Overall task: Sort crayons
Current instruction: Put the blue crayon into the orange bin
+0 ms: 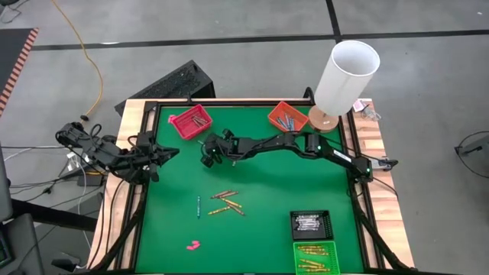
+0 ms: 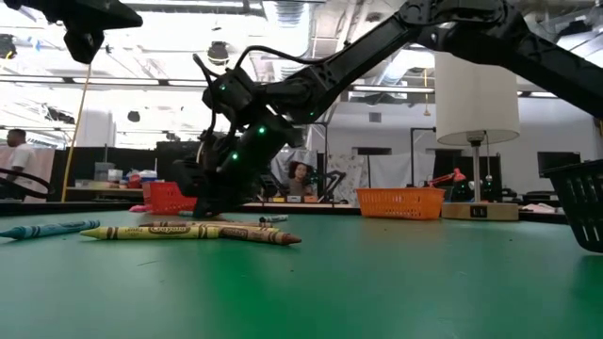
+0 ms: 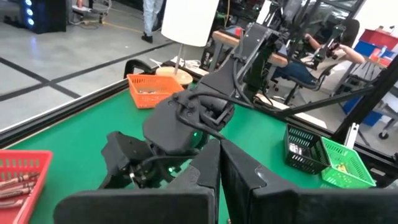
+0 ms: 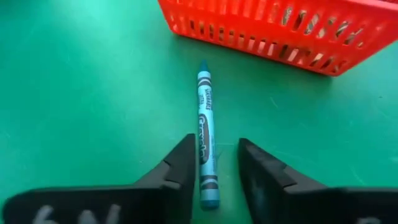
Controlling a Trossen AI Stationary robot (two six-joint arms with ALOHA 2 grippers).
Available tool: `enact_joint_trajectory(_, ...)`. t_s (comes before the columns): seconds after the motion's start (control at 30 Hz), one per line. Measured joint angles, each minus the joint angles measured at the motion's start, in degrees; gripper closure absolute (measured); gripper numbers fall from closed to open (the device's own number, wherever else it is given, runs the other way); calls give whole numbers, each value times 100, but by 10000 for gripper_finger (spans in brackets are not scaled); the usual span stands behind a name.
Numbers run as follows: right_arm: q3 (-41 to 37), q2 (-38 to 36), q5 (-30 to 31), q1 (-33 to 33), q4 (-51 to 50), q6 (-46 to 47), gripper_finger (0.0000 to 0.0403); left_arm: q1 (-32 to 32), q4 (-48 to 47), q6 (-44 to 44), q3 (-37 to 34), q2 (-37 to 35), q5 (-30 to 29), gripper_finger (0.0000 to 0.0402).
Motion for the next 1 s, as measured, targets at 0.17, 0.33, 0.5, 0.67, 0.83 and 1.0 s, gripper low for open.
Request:
enact_joint_trajectory(0.17, 4, -13, -197, -27, -198, 9, 344, 0, -87, -2, 0, 0, -2, 401)
enact_joint_trajectory(0.33, 9, -19, -402, -1, -350, 9, 394, 0, -97, -2, 0, 0, -2, 401)
enact_joint_trajectory(0.5, -8, -112, -433, 78, -425, 44, 397, 0, -97, 0, 0, 0, -2, 401)
enact_joint_trajectory(0.67, -37, -376, -649, 109, -717, 56, 399, 0, -95, -2, 0, 0, -2, 401)
enact_joint_trajectory(0.83, -49, -914, -663, 128, -1228, 57, 399, 2, -88, -5, 0, 0, -13, 401)
enact_joint_trajectory(1.0, -37, -1674, -573, 139, -1939, -37, 399, 2, -66, -14, 0, 0, -61, 401)
